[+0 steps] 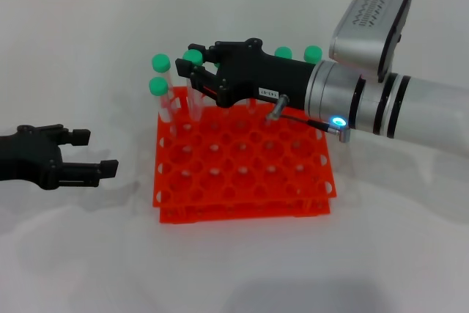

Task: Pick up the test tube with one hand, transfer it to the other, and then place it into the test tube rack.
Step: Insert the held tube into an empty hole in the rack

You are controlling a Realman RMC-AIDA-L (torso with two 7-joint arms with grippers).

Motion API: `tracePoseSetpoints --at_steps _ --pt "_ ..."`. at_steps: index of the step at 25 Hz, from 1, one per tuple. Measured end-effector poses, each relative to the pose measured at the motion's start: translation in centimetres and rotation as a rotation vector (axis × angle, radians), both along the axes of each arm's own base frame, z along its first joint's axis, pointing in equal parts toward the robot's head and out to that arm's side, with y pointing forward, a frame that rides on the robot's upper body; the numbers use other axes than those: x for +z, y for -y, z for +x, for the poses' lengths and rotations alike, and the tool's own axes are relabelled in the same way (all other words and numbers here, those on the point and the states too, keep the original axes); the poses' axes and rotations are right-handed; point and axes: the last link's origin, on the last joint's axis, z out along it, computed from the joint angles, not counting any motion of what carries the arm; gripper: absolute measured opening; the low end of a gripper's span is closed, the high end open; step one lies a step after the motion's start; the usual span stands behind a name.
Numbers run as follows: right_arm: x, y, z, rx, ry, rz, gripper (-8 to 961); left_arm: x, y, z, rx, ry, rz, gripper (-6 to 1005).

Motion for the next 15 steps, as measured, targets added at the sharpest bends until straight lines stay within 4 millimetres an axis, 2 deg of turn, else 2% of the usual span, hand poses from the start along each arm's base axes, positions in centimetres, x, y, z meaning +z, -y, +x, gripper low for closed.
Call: tracePoseSetpoints --at_steps 15 --pt "-0.37 0.16 0.20 0.009 0.019 -0.002 272 -0.04 -0.10 0.05 -0.003 -0.002 0.001 890"
